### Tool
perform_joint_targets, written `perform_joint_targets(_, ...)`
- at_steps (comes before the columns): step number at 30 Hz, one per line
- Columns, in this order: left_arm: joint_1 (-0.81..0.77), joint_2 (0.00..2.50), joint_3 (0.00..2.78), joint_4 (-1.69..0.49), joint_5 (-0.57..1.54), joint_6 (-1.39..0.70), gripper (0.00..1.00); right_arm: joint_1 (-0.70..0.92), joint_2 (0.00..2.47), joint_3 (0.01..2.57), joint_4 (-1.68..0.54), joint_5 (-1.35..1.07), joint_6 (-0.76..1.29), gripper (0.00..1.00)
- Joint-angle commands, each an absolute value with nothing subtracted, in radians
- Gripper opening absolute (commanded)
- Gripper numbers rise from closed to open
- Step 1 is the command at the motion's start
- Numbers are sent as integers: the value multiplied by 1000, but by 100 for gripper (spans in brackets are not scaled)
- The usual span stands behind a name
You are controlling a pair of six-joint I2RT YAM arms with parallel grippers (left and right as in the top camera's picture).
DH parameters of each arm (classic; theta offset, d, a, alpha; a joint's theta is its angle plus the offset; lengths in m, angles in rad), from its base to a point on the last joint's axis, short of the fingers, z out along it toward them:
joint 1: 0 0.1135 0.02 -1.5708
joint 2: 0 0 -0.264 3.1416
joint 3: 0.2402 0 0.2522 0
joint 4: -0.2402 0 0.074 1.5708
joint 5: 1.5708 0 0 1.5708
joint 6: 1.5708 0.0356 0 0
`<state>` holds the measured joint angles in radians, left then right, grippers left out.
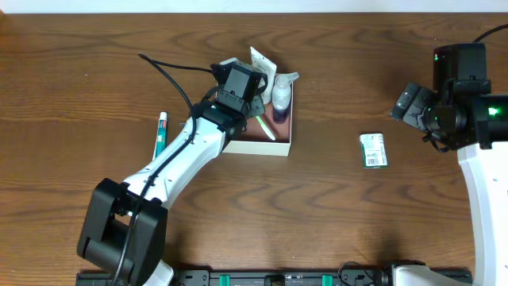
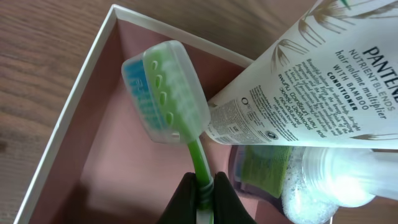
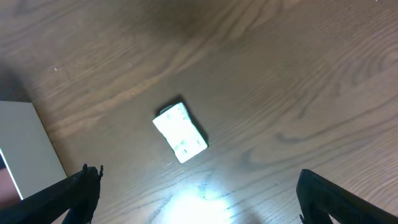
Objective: Pack container
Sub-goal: 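Carry the toothbrush into the box and release it, then grasp the Colgate toothpaste tube with the left gripper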
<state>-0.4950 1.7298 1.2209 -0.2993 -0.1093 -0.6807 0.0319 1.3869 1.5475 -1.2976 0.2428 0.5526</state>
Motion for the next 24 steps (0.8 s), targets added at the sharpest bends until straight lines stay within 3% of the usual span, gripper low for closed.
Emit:
perform_joint_targets(1, -497, 1731, 1228, -311, -129, -694, 6, 25, 1388, 1550, -1299, 250, 568, 99)
perform_joint_targets(4, -497, 1731, 1228, -322, -128, -693, 12, 25, 1388, 1550, -1299, 250, 568, 99)
perform_joint_targets(6, -497, 1728, 1228, -329, -128, -691, 26, 25, 1388, 1550, -1299, 250, 568, 99)
perform_joint_targets(10, -497, 1679, 1229, -353, -117, -617, 40, 25, 1388, 1550, -1299, 250, 568, 99)
perform_joint_targets(18, -456, 1395, 1229, -561, -176, -427, 51, 25, 1388, 1550, -1299, 250, 568, 99)
perform_joint_targets(24, -252, 1292, 1227, -828, -321, -252, 59, 25, 1388, 1550, -1299, 250, 568, 99)
